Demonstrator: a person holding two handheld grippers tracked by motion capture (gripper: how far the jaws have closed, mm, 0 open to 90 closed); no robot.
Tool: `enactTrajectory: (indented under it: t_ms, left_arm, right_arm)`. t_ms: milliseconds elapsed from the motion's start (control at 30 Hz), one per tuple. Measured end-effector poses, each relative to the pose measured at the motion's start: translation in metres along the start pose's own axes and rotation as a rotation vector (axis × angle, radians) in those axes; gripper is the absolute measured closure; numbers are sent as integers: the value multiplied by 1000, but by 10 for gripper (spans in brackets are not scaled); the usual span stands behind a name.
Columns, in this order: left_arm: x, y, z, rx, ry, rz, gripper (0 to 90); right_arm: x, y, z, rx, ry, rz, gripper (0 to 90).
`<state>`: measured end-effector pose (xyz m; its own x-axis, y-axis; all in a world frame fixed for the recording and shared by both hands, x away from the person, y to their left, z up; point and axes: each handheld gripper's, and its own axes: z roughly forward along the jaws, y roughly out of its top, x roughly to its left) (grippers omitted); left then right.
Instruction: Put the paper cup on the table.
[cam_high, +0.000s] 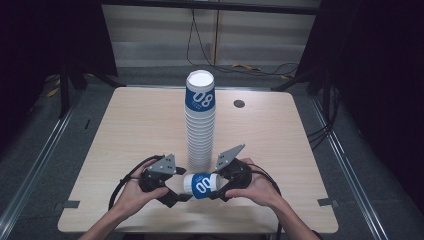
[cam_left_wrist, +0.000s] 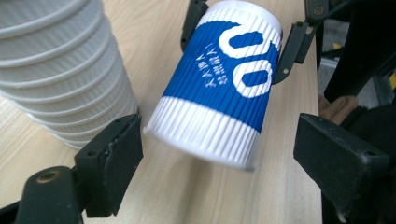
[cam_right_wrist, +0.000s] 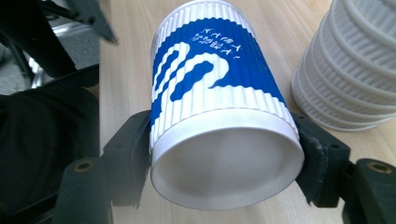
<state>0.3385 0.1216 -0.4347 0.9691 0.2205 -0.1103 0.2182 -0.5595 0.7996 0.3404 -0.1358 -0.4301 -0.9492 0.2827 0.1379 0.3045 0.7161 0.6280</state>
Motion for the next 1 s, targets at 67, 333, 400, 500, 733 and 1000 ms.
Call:
enactTrajectory:
  t_ms: [67,333,400,500,733,1000]
  left_arm:
    - [3,-1,-3,-36,2,-15,155]
    - [9,-6,-8,-119,7,-43,155]
    - [10,-8,-8,-134,-3,-60,155]
    - [10,-8,-10,-159,22,-64,156]
    - [10,-5,-21,-252,23,-76,155]
    - [9,-8,-25,-287,3,-77,155]
  right_arm:
    - [-2,-4,-2,-21,0,12,295]
    - [-7,-16,-14,-96,-24,62,294]
    - [-7,-18,-15,-123,-45,56,293]
    - [-8,-19,-15,-145,-74,57,293]
    - [-12,-25,-18,-260,-46,74,293]
    - [-11,-29,-19,-357,-12,87,291]
